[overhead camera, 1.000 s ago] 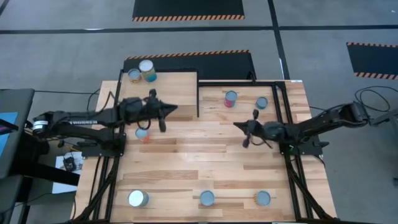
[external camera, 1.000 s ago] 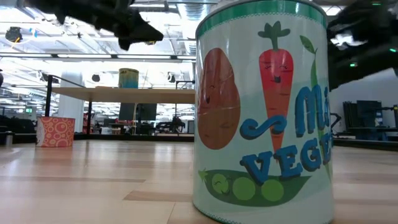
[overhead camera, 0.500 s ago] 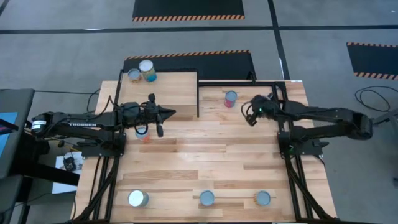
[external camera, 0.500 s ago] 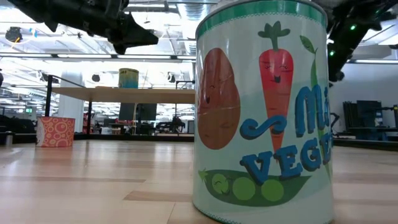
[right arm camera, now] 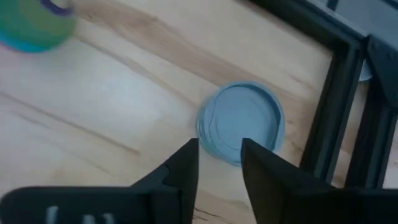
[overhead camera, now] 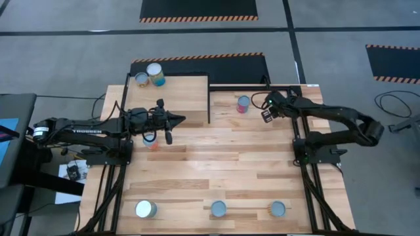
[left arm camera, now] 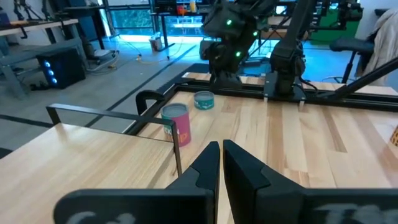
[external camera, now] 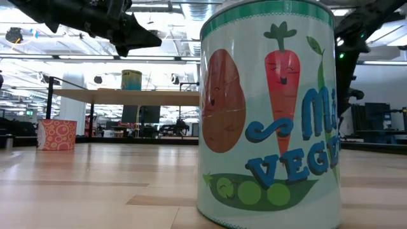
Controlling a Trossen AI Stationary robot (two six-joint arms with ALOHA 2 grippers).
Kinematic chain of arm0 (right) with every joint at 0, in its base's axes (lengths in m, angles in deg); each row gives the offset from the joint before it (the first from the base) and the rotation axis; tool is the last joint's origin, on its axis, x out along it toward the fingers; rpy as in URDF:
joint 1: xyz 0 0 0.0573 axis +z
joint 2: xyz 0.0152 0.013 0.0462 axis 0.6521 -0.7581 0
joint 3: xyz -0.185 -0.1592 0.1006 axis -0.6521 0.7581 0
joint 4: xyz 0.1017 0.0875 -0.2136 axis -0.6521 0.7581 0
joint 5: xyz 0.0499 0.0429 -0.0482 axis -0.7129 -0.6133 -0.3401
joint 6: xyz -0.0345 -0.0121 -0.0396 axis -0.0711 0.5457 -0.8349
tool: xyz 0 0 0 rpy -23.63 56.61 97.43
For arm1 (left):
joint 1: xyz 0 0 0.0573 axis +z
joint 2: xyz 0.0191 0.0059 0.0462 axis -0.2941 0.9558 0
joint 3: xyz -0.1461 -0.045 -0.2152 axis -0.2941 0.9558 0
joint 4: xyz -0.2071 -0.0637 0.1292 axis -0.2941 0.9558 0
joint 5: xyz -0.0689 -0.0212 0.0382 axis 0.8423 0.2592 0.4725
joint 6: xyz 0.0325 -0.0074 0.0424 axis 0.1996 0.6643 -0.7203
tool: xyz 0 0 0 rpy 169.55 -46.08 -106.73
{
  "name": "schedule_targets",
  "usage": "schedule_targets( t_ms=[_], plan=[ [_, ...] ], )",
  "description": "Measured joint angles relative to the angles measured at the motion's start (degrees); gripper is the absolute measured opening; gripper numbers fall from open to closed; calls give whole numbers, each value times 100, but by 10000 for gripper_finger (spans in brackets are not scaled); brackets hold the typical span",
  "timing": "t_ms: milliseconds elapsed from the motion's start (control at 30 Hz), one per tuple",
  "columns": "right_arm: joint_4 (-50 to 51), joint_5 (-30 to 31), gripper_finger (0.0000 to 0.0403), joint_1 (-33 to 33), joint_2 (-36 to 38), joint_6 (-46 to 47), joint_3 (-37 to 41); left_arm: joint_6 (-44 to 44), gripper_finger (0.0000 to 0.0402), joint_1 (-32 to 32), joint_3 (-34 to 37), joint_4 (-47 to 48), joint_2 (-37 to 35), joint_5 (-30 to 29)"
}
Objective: Pick and place cans onto a shelf
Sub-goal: Put the canned tuna fish on the shelf
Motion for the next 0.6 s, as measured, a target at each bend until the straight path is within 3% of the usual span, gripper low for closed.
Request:
schedule_targets(
  t_ms=[267, 433, 600],
  plan=[
    [-682, 17, 184, -272, -908, -5, 1, 37, 11, 0, -2, 39, 2, 2],
    [-940, 60, 163, -397, -1411, -48, 1, 39, 11, 0, -4, 129, 2, 0],
    [-1134, 208, 115, -328, -1667, -197, -23, 90, 11, 0, -4, 134, 2, 0]
  ],
)
